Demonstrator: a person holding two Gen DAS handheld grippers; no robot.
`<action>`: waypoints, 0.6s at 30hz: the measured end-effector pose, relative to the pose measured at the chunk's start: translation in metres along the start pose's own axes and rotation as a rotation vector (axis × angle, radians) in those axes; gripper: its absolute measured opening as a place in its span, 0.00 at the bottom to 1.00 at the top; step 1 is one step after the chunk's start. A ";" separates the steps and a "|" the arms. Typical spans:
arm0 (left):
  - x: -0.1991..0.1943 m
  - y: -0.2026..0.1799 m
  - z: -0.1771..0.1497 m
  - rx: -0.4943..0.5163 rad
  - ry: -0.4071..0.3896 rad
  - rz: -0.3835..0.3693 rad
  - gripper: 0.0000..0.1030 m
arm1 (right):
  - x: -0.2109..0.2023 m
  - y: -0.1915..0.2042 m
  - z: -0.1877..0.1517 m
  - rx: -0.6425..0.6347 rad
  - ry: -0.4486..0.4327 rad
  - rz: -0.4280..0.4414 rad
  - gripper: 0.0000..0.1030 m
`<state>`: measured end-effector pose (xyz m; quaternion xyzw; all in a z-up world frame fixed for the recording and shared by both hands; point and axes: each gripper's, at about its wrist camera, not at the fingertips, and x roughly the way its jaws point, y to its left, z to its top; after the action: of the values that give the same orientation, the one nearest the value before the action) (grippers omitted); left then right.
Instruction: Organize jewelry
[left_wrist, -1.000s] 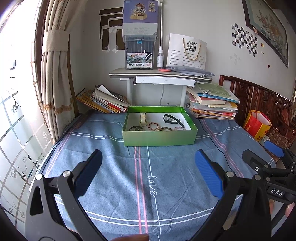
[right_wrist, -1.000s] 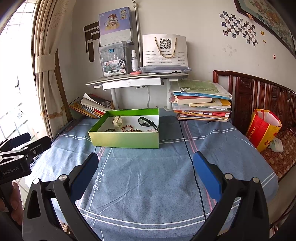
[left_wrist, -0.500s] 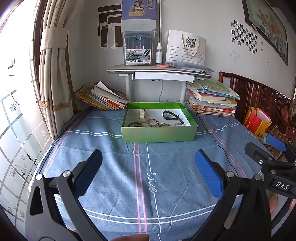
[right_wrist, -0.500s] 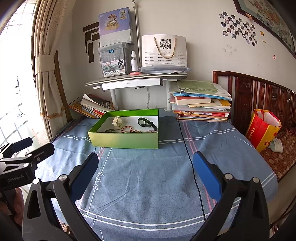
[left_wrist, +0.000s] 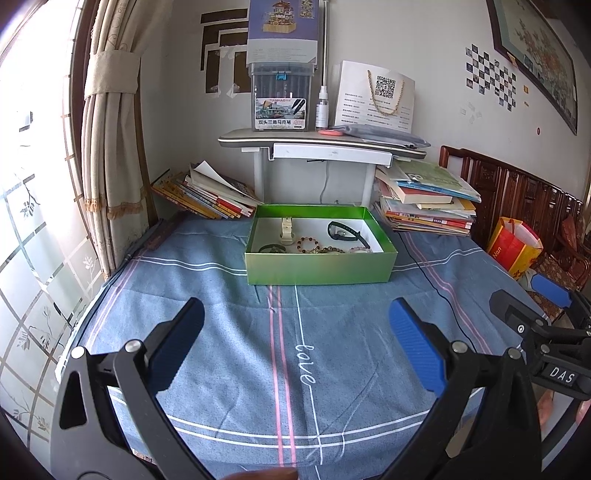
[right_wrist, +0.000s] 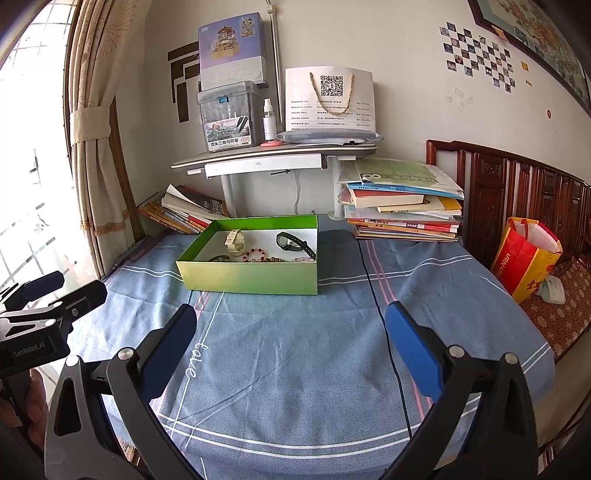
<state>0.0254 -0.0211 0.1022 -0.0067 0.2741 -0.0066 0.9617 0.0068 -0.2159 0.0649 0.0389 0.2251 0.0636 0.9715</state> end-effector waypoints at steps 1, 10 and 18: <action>0.000 0.001 0.000 -0.002 0.001 0.001 0.96 | 0.000 0.000 0.000 0.000 0.000 0.000 0.97; 0.004 0.003 -0.001 -0.009 -0.005 -0.021 0.96 | 0.003 0.001 -0.002 0.002 0.006 -0.001 0.97; 0.007 0.000 -0.004 0.005 -0.014 -0.004 0.96 | 0.006 0.000 -0.004 0.002 0.010 -0.002 0.97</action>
<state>0.0291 -0.0213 0.0953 -0.0049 0.2673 -0.0093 0.9636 0.0101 -0.2150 0.0588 0.0391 0.2302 0.0624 0.9704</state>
